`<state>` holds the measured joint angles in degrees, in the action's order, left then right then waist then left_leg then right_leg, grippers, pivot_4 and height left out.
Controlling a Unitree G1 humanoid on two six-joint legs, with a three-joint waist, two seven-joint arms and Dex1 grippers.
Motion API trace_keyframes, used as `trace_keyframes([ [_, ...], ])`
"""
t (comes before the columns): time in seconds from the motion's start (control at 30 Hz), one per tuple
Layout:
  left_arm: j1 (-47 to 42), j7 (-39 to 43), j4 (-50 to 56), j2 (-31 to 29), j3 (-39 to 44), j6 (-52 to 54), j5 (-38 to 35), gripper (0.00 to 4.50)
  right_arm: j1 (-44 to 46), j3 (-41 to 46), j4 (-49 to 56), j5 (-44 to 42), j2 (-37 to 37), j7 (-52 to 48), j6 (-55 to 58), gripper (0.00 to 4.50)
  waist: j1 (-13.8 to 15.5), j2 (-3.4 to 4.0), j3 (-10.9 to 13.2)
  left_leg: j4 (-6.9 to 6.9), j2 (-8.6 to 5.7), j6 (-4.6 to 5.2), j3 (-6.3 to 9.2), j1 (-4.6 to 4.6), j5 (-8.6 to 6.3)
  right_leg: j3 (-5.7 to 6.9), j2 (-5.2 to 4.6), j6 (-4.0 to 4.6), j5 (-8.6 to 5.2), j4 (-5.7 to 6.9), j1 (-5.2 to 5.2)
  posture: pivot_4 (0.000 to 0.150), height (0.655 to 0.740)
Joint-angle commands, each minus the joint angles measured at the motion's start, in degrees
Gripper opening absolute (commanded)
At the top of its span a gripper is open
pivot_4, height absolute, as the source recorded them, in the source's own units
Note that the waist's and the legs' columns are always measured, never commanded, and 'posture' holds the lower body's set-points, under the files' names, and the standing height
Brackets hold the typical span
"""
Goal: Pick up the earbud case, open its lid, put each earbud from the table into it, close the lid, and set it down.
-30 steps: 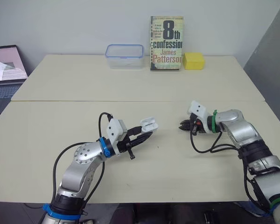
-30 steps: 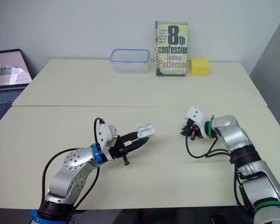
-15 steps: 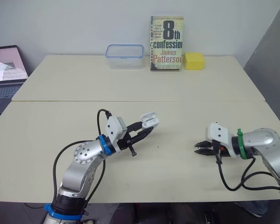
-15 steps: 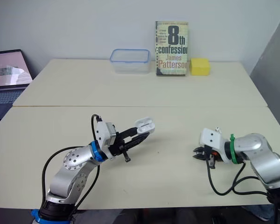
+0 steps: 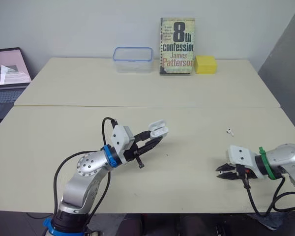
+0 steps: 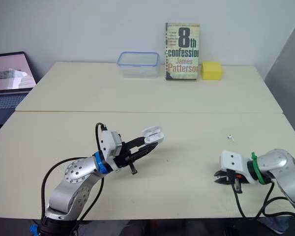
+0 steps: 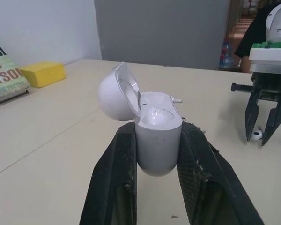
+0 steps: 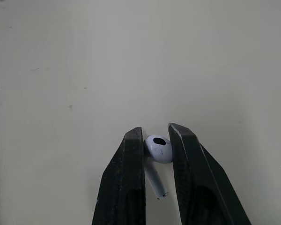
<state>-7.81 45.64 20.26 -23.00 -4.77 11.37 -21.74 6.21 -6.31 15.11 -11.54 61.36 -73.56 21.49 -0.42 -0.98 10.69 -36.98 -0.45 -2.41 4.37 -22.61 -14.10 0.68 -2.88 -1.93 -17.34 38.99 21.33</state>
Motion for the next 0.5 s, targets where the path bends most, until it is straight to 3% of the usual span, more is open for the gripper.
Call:
trace_keyframes([
  [0.03,0.2,-0.21,2.46,-0.44,0.27,-0.05,-0.88,0.8,-1.5,3.52,-1.05,-0.7,2.25,-1.48,-3.45,0.41,0.09,0.0,0.0,0.0,0.0,0.0,-0.01,0.0,0.0,0.0,0.0,0.0,0.0,0.0,0.0,0.15,0.74],
  [0.33,1.02,-0.01,2.47,-0.3,-0.17,-0.36,-0.65,0.8,-1.51,2.65,-6.22,1.53,3.61,-2.5,-8.26,0.41,0.15,0.0,0.0,0.0,0.01,0.0,-0.07,0.04,0.0,0.0,0.0,0.0,0.0,0.0,0.0,0.15,0.74],
  [0.5,2.23,-0.22,3.19,-0.14,-0.57,-0.59,-0.49,0.8,-1.13,2.95,-5.94,1.94,3.61,-2.26,-9.01,2.13,0.17,0.0,0.0,0.0,0.0,0.0,-0.08,0.03,0.0,-0.01,0.0,0.0,0.0,0.0,0.0,0.15,0.74],
])
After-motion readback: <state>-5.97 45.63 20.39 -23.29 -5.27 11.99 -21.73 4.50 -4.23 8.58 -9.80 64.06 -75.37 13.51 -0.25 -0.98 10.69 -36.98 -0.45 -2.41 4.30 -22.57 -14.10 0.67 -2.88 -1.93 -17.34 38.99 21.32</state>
